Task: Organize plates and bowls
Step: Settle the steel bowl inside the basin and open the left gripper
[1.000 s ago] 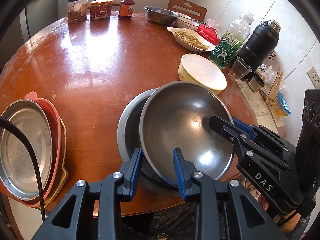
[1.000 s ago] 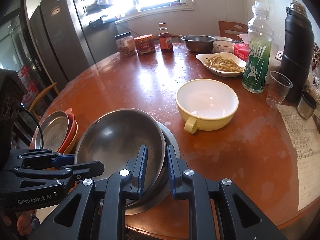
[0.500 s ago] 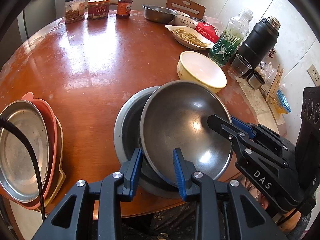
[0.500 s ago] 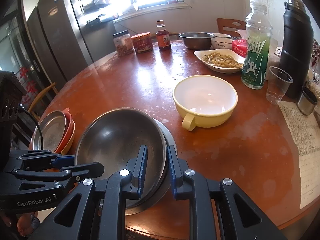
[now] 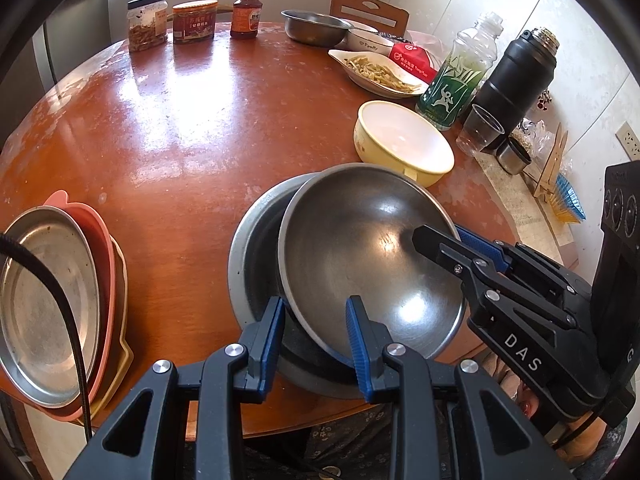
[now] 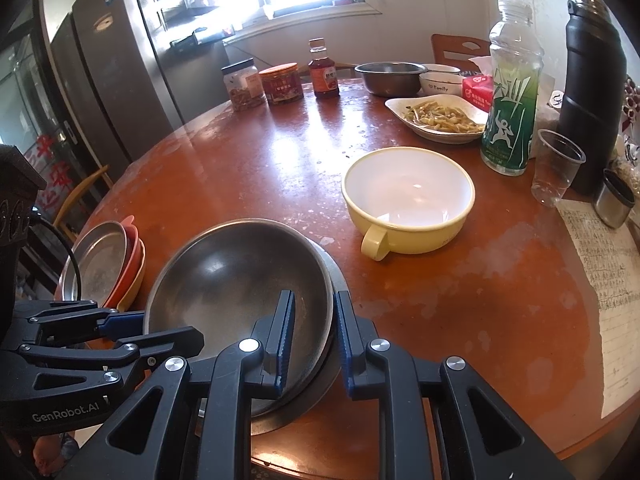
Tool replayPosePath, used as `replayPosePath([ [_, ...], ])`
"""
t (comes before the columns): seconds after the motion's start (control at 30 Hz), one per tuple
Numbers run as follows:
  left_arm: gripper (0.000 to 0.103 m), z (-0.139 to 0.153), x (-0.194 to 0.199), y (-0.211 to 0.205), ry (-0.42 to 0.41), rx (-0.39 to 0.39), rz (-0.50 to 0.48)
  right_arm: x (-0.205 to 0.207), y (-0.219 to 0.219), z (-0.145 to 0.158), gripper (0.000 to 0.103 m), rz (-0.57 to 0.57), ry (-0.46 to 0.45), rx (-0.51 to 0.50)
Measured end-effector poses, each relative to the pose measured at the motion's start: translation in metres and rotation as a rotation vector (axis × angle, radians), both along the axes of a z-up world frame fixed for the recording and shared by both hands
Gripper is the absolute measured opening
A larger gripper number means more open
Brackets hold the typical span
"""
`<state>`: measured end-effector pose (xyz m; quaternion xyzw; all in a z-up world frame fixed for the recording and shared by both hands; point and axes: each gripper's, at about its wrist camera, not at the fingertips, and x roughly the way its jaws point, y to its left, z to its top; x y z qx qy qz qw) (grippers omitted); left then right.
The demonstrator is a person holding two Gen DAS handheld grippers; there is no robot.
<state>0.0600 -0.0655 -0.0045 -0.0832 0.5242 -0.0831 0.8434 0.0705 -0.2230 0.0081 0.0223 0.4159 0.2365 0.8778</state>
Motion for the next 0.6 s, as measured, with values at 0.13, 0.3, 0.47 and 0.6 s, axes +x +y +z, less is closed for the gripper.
replayPosePath([
  [0.13,0.032,0.0001,-0.0003,-0.001,-0.002,0.005,-0.001,0.0008,0.0004,-0.0005,0.022,0.001,-0.002,-0.006],
  [0.3,0.032,0.0003,-0.0004,-0.0009,-0.001,0.003,-0.001,0.0014,0.0006,-0.0006,0.022,0.0,-0.002,-0.005],
  [0.47,0.032,0.0004,-0.0014,-0.0007,0.001,0.003,-0.002,0.0017,0.0005,-0.0006,0.022,0.002,-0.002,-0.006],
  [0.6,0.032,0.0018,-0.0033,0.0001,-0.004,0.007,0.001,0.0019,0.0008,-0.0005,0.023,0.0,0.002,-0.004],
])
